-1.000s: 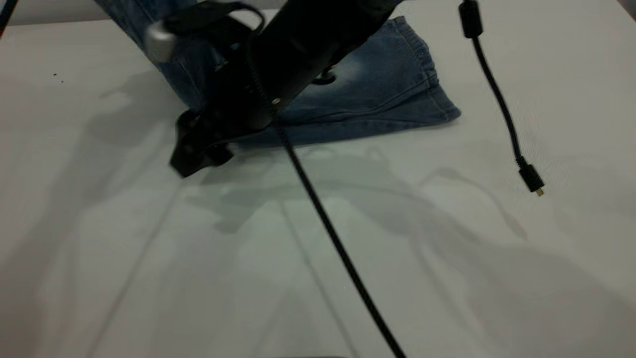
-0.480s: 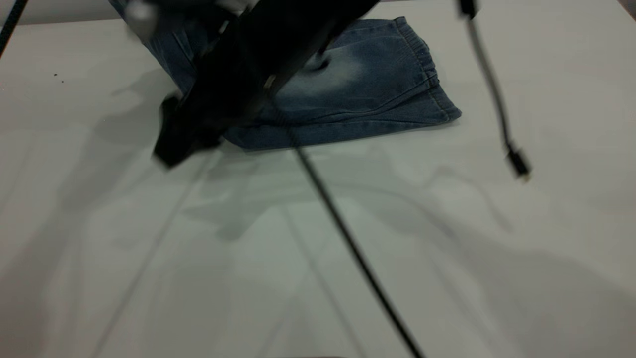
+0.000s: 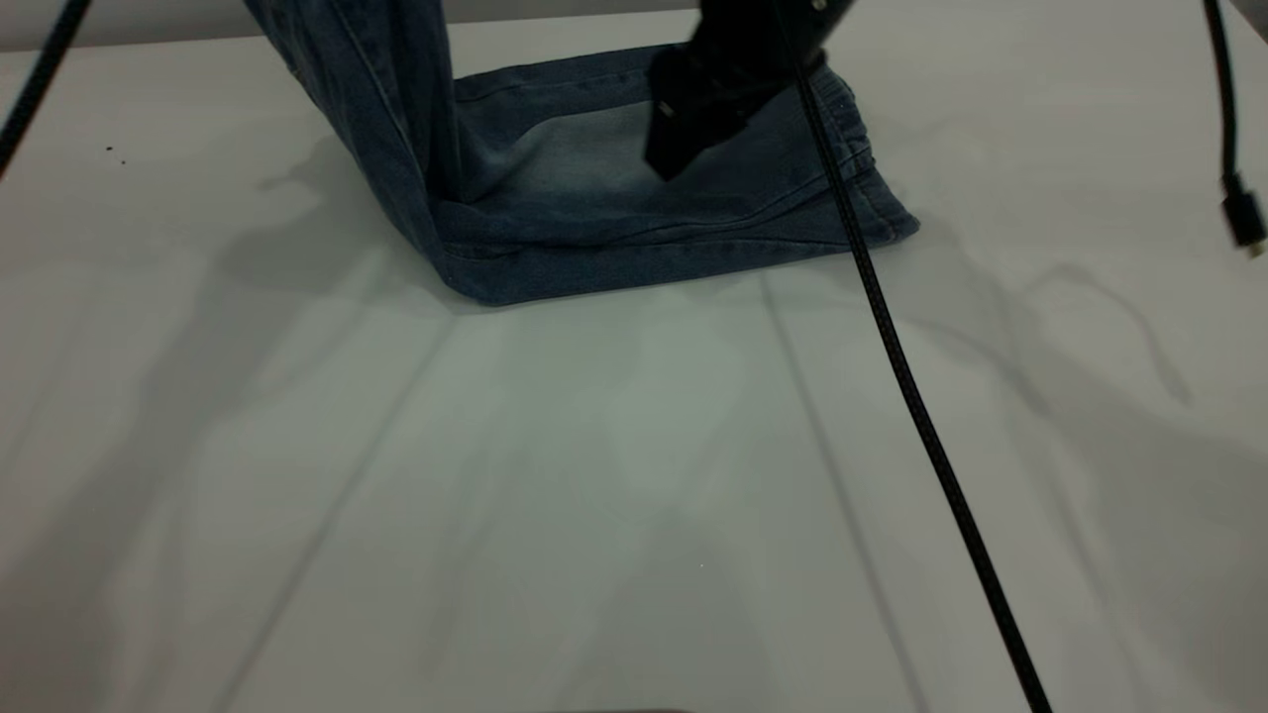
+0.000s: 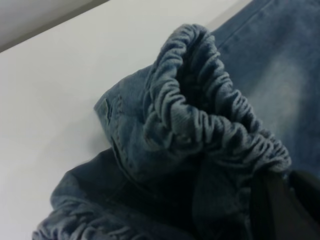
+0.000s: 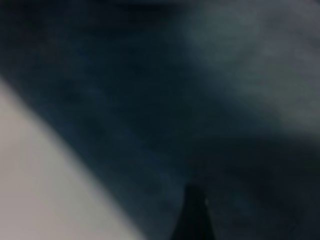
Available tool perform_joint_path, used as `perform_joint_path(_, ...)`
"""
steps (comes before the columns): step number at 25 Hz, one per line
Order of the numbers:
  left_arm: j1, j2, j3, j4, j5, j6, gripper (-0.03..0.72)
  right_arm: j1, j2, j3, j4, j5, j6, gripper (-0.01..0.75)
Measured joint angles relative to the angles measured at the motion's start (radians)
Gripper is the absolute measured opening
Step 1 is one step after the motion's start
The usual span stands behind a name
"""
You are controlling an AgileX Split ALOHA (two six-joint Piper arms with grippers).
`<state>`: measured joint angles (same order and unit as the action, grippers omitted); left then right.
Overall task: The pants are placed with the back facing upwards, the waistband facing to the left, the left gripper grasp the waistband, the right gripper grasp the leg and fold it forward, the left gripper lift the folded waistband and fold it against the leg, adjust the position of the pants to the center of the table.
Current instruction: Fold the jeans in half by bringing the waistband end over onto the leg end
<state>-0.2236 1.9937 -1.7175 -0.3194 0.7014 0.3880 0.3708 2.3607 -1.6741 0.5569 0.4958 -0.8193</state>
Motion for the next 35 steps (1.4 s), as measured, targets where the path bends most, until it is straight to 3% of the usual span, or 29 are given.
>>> perform_joint_path(4,-0.023,0.000,0.000,0.000,0.001,0.000,0.045,-0.009,0.052,0.000,-0.044,-0.114,0.047,0.486)
perform_joint_path(9,-0.045,0.000,0.000,0.000,0.008,0.000,0.045,-0.010,0.093,0.000,-0.049,-0.125,0.049,0.469)
perform_joint_path(19,-0.075,0.000,0.000,-0.001,-0.020,0.020,0.045,0.001,0.100,-0.011,-0.051,-0.062,0.054,0.465)
perform_joint_path(29,-0.075,0.000,0.000,-0.001,-0.037,0.022,0.045,0.143,0.088,-0.010,-0.055,-0.030,0.057,0.465)
perform_joint_path(35,-0.076,0.000,0.000,-0.002,-0.028,0.022,0.045,0.102,-0.062,0.001,-0.067,0.032,0.065,0.465)
